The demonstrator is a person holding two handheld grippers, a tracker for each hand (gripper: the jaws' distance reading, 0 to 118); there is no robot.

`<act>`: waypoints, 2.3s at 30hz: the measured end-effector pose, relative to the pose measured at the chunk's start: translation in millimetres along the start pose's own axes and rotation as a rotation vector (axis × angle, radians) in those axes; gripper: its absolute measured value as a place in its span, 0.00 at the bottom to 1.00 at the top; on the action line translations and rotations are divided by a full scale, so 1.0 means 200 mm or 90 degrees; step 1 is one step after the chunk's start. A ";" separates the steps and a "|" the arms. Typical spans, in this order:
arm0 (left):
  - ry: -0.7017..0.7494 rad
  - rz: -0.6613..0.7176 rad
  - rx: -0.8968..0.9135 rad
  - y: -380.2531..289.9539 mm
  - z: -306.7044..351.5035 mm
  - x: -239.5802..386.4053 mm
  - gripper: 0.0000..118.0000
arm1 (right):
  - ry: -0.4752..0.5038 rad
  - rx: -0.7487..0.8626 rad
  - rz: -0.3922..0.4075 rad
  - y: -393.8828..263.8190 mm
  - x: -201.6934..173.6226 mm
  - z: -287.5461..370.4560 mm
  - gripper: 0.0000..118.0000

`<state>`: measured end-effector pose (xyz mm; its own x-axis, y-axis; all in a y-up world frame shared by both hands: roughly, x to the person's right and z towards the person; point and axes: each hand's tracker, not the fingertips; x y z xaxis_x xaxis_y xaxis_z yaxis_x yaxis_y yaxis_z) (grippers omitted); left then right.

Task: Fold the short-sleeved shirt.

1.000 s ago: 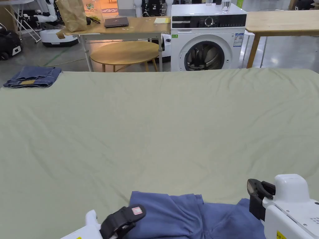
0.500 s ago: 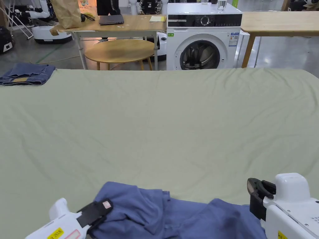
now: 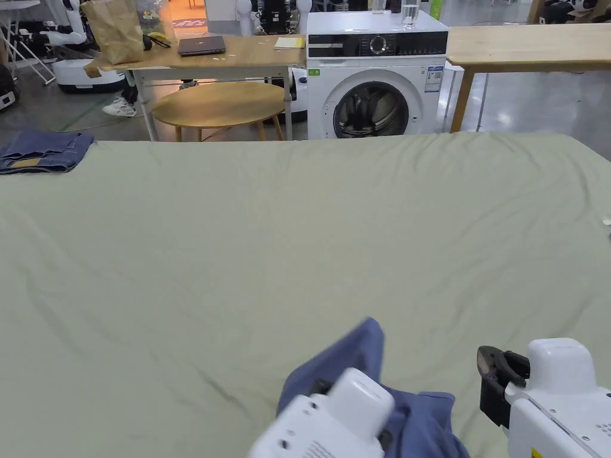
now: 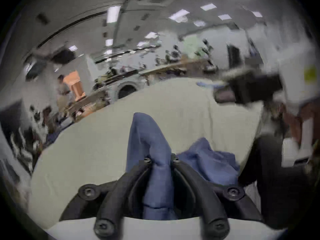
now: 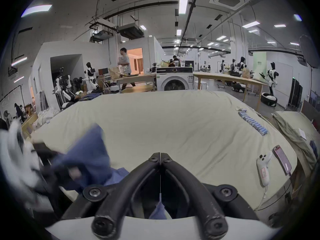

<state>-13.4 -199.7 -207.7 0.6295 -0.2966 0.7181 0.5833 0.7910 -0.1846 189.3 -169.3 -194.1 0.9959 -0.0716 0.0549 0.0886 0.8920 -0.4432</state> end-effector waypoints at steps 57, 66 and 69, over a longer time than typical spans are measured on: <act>-0.534 0.946 0.037 -0.90 -0.36 -0.62 0.81 | 0.178 -0.242 -0.178 -0.35 0.11 -0.34 0.00; -0.346 0.869 -0.039 -0.84 -0.19 -0.80 0.18 | 0.181 -0.198 -0.108 -0.19 -0.04 -0.29 0.00; -0.274 0.844 -0.044 -0.93 0.00 -1.08 0.18 | 0.191 -0.190 -0.093 -0.12 -0.13 -0.30 0.00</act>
<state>-258.2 -283.3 -329.4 0.5279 0.8394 0.1294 -0.2842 0.3182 -0.9044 161.4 -215.3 -237.7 0.9295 -0.3531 -0.1065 0.1860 0.6982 -0.6913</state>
